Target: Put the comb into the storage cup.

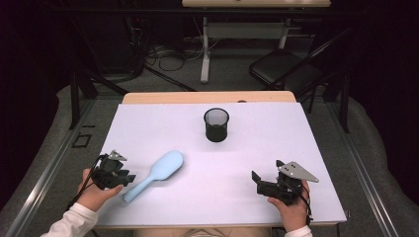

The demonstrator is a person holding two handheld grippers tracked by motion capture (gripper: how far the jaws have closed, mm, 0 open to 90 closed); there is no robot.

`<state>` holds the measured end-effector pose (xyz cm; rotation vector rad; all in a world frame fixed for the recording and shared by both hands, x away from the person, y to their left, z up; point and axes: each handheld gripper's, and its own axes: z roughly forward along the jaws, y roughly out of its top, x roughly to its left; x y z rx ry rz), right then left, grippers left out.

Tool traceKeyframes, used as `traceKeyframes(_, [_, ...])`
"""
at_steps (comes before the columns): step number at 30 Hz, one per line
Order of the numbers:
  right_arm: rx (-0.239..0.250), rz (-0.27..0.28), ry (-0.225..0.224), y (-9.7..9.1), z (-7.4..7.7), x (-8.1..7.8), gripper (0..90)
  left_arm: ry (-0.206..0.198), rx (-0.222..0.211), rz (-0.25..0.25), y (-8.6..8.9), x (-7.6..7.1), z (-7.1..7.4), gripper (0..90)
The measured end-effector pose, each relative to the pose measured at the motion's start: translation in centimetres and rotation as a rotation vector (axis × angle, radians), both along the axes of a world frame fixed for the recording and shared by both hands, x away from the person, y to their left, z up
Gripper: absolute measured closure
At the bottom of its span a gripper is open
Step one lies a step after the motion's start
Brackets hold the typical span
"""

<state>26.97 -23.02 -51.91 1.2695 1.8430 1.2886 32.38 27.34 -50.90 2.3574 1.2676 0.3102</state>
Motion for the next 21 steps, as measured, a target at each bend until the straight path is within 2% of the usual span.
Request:
traceKeyframes(6, [0.0, 0.0, 0.001, 0.0, 0.0, 0.0, 5.1, -0.01, 0.002, 0.006, -0.1, 0.1, 0.3, 56.6])
traceKeyframes(14, [0.001, 0.001, 0.002, 0.0, -0.1, 0.0, 5.2, -0.016, -0.011, 0.027, -0.5, 0.1, 1.2, 56.4])
traceKeyframes(16, [0.001, 0.001, 0.002, 0.0, -0.1, 0.0, 5.2, -0.001, -0.012, 0.025, -0.6, 0.2, 1.4, 55.2])
traceKeyframes(21, [0.003, 0.001, 0.003, 0.0, -0.1, 0.1, 5.2, -0.004, -0.012, 0.009, -1.0, 0.3, 1.8, 54.2])
